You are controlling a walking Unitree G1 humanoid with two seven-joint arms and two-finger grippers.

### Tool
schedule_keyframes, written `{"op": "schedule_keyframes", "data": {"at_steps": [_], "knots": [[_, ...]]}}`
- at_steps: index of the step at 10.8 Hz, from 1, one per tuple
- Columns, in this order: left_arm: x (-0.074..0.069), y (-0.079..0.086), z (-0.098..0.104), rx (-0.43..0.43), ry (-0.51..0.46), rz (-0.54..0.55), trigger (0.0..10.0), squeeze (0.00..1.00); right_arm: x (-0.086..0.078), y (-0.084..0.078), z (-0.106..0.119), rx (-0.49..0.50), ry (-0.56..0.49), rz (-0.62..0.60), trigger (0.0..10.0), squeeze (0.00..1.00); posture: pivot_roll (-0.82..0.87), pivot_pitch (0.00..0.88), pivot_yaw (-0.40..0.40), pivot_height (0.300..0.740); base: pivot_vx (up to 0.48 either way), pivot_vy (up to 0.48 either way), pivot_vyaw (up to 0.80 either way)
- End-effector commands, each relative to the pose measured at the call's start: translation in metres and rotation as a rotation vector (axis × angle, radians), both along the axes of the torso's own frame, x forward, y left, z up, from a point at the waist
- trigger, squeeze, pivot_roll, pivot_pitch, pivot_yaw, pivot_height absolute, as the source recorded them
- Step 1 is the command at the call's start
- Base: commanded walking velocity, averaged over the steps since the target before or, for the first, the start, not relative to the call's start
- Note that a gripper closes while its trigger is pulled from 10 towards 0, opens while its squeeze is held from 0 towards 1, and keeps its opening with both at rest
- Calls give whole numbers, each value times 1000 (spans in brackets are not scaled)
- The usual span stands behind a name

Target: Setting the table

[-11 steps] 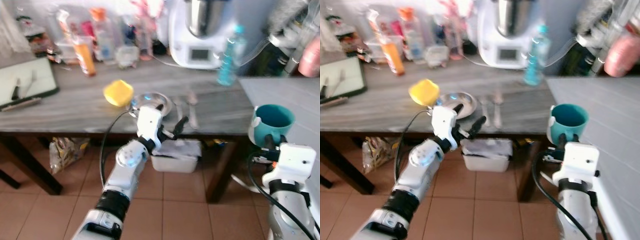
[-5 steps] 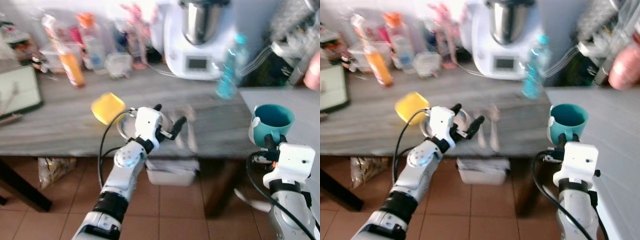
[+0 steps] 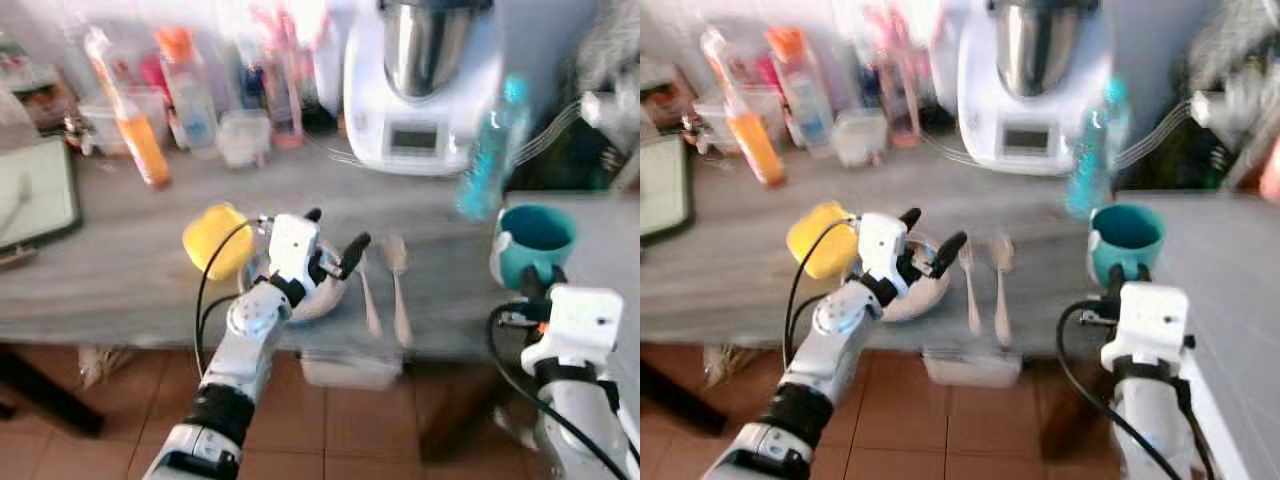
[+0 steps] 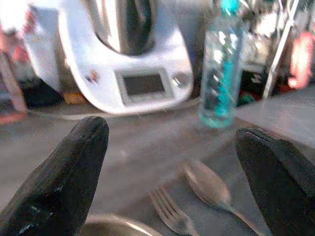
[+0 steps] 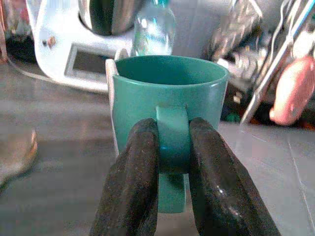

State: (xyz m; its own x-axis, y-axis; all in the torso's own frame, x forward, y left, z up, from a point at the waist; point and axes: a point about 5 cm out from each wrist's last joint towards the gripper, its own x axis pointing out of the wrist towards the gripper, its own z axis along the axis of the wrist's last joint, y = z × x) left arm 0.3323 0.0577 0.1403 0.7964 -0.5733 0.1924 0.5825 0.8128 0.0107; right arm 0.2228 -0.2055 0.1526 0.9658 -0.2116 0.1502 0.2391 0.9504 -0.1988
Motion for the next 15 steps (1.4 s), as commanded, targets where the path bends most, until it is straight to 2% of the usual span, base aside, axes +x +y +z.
{"op": "schedule_keyframes", "data": {"at_steps": [1, 2, 4, 5, 7, 8, 10, 11, 13, 15], "knots": [[2, 10, -1, 13, 6, 21, 10000, 0, 0, 6, 3, 7, -20, 17, 10000, 0, -54, 66, 15, 740, 251, 0, 0], [1, 11, 4, -12, -8, 9, 10000, 0, 0, 6, 3, 6, -20, 17, 10000, 0, -54, 69, 14, 740, 0, 0, 0], [-3, 14, 15, 6, -60, -41, 10000, 0, -2, 6, 4, 2, -17, 18, 10000, 0, -52, 74, 11, 740, 0, 0, 0], [-5, 19, 22, 24, -79, -93, 10000, 0, -2, 6, 3, 0, -16, 19, 10000, 0, -48, 77, 9, 740, 0, 0, 0], [-16, 27, 36, 78, -111, -276, 10000, 0, -1, 7, 6, -18, -22, 32, 10000, 0, -37, 83, 4, 740, 0, 0, 0], [-24, 37, 38, 145, -91, -381, 10000, 0, 2, 7, 9, -32, -30, 51, 10000, 0, -23, 89, -2, 740, 0, 0, 0], [-29, 47, 35, 201, -51, -445, 10000, 0, 8, 11, 15, -30, -48, 108, 10000, 0, -9, 96, -9, 740, 0, 0, 0], [-41, 43, 29, 259, -32, -534, 10000, 0, 19, 18, 24, -27, -68, 198, 10000, 0, -6, 102, -7, 740, 0, 0, 0], [-43, 43, 28, 262, -19, -546, 10000, 0, 28, 25, 30, -23, -79, 268, 10000, 0, -3, 106, -4, 740, 0, 0, 0], [-48, 38, 26, 269, 1, -582, 10000, 0, 50, 49, 34, 4, -76, 424, 10000, 0, 1, 111, -1, 740, 0, 0, 0]]}}
